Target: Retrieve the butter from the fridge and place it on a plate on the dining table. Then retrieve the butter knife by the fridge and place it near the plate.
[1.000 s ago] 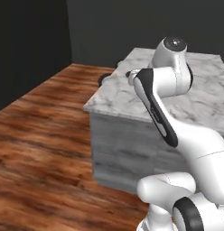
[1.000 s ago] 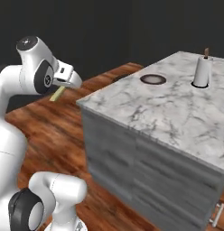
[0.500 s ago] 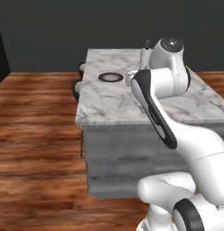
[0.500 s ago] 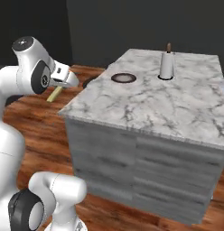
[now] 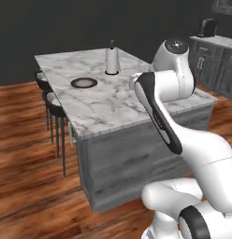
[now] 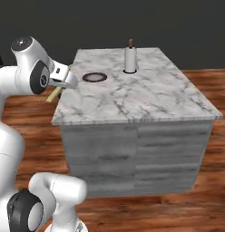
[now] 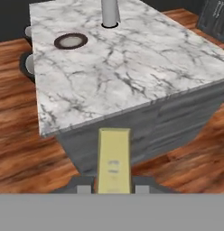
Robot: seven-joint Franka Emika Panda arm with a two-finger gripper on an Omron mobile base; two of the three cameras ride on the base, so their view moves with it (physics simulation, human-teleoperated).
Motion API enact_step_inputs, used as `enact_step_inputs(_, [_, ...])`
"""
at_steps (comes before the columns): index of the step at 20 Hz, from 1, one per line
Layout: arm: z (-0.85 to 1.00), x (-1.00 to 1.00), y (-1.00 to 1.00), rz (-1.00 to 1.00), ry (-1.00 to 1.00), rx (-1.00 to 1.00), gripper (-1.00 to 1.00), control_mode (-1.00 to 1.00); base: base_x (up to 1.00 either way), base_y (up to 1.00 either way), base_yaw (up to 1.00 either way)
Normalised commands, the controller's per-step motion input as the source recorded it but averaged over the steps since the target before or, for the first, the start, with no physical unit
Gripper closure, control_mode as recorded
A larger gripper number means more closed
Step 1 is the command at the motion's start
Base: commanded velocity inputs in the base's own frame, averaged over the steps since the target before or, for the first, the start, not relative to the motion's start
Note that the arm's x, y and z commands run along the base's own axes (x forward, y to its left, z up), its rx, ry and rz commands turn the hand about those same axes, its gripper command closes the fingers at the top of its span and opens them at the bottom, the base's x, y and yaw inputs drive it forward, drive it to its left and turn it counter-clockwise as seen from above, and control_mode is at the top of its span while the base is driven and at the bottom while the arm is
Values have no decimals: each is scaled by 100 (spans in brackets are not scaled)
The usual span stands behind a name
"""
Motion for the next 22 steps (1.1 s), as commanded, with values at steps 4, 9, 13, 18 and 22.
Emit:
enact_step_inputs(4, [0, 0, 0, 0, 0, 0, 100, 100, 0, 97, -65])
enact_step_inputs(9, [0, 0, 0, 0, 0, 0, 100, 100, 0, 95, -55])
enact_step_inputs(13, [0, 0, 0, 0, 0, 0, 100, 100, 0, 94, -40])
enact_step_inputs(18, [0, 0, 0, 0, 0, 0, 100, 100, 0, 94, -34])
enact_step_inputs(22, [0, 0, 0, 0, 0, 0, 100, 100, 0, 72, -28])
